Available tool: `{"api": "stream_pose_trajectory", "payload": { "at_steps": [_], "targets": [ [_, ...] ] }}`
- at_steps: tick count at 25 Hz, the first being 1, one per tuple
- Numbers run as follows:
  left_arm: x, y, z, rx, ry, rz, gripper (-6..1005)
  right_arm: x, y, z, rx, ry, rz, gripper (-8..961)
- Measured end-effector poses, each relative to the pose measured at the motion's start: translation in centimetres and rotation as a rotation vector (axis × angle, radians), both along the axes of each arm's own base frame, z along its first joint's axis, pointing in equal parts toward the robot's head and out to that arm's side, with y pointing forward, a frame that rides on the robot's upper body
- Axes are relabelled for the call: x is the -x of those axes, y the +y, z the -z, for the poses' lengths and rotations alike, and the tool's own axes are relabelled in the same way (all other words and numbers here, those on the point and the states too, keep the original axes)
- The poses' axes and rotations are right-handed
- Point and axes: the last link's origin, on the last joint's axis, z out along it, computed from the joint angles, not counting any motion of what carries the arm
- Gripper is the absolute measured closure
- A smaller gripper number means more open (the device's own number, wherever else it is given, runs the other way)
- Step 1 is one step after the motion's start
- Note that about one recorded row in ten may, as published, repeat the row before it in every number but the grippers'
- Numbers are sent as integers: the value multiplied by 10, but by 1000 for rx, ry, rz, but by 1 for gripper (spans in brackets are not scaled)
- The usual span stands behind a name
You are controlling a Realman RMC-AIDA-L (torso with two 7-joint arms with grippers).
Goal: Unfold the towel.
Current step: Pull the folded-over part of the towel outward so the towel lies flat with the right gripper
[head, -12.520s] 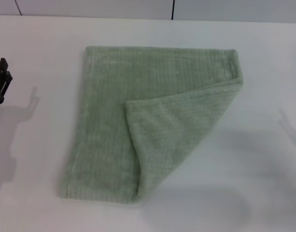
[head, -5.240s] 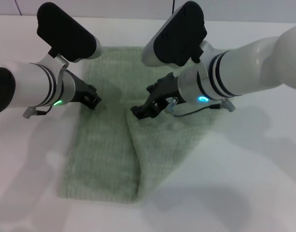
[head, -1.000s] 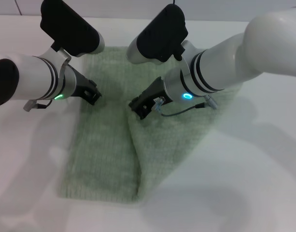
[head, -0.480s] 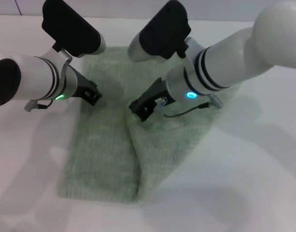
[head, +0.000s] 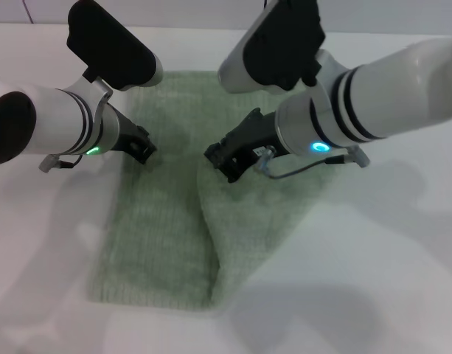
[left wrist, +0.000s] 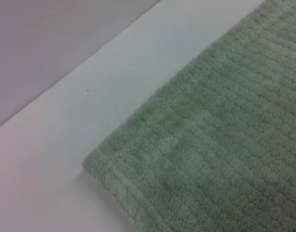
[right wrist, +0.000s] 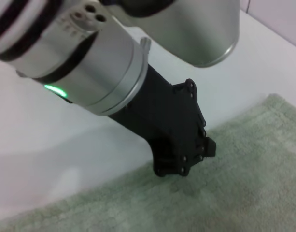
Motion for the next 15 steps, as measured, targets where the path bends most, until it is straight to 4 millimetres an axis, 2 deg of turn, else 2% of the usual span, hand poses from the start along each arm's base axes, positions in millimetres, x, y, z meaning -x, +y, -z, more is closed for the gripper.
{"api": "stream_pose_trajectory", "payload": {
  "at_steps": [15],
  "targets": [
    [-1, 0, -1, -3, -2, 2, 940, -5, -21, -25, 32, 28, 89, 955]
  ]
}}
